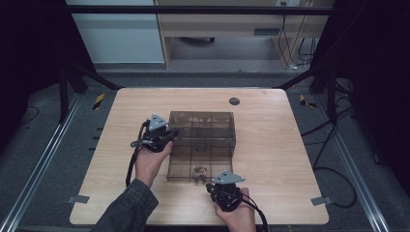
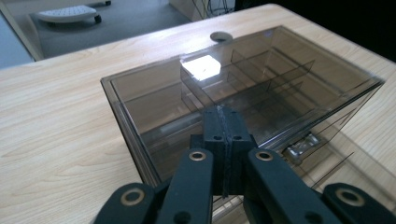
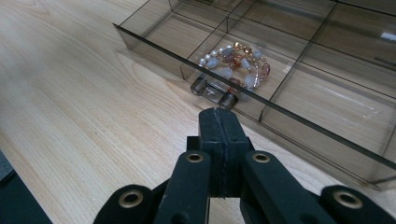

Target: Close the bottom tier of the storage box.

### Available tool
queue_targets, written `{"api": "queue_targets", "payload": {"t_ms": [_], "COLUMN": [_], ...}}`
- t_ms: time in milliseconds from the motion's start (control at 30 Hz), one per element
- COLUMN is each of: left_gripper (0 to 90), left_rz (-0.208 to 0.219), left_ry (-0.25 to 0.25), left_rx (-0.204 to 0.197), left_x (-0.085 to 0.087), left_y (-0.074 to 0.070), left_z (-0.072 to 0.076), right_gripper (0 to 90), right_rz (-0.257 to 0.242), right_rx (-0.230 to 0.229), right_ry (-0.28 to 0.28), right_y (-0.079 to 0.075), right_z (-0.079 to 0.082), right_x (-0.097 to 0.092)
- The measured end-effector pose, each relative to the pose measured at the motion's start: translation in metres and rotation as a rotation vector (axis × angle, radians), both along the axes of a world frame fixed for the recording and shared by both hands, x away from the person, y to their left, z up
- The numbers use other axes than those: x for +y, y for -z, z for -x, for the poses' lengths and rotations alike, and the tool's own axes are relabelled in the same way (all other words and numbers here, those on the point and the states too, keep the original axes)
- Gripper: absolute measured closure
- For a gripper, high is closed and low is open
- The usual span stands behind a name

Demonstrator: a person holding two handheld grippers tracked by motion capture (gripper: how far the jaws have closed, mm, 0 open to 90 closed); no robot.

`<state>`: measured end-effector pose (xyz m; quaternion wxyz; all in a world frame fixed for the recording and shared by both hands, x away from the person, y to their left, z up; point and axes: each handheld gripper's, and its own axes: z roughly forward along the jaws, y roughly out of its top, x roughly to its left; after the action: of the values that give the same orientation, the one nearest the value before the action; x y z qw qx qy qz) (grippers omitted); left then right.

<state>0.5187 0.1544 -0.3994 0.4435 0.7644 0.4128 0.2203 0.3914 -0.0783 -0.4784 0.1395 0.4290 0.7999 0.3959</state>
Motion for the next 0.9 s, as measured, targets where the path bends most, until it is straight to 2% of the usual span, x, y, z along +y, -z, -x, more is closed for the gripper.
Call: {"api": "queue_targets", "payload": {"t_ms": [33,67,133,167,400,500,533,900], "left_gripper": [89.9,90.0,90.0,89.9,89.9,89.8,89.8,89.5], "left_rz": [-0.010,-0.014,-0.013,-0.028,-0.011,-0.023,-0.027,-0.039], "left_ry": [-0.005,-0.005,-0.007,-0.016,-0.016,-0.017,-0.018,-0.021], "left_rx": [0.005,0.006,0.010,0.008,-0.001,0.003,0.002,0.005], "left_x": [-0.003,-0.005,-0.007,-0.011,-0.021,-0.026,-0.026,-0.030], "left_y": [0.003,0.004,0.005,0.007,0.010,0.012,0.013,0.015], "left_z": [-0.002,-0.004,-0.004,-0.005,-0.005,-0.005,-0.006,-0.005], "right_gripper": [90.0,90.0,90.0,90.0,90.0,90.0,90.0,90.0], "right_rz": [0.003,-0.003,-0.005,-0.009,-0.014,-0.011,-0.022,-0.016], "right_rx": [0.000,0.018,0.016,0.027,0.042,0.033,0.052,0.059], "right_ry": [0.003,0.019,0.024,0.033,0.043,0.039,0.052,0.057], "right_y": [0.001,0.000,0.001,0.001,0.003,0.005,0.005,0.009], "right_z": [-0.001,0.000,-0.001,-0.001,-0.004,-0.007,-0.007,-0.013], "right_x": [-0.001,-0.001,-0.002,-0.002,-0.003,-0.006,-0.005,-0.003]}}
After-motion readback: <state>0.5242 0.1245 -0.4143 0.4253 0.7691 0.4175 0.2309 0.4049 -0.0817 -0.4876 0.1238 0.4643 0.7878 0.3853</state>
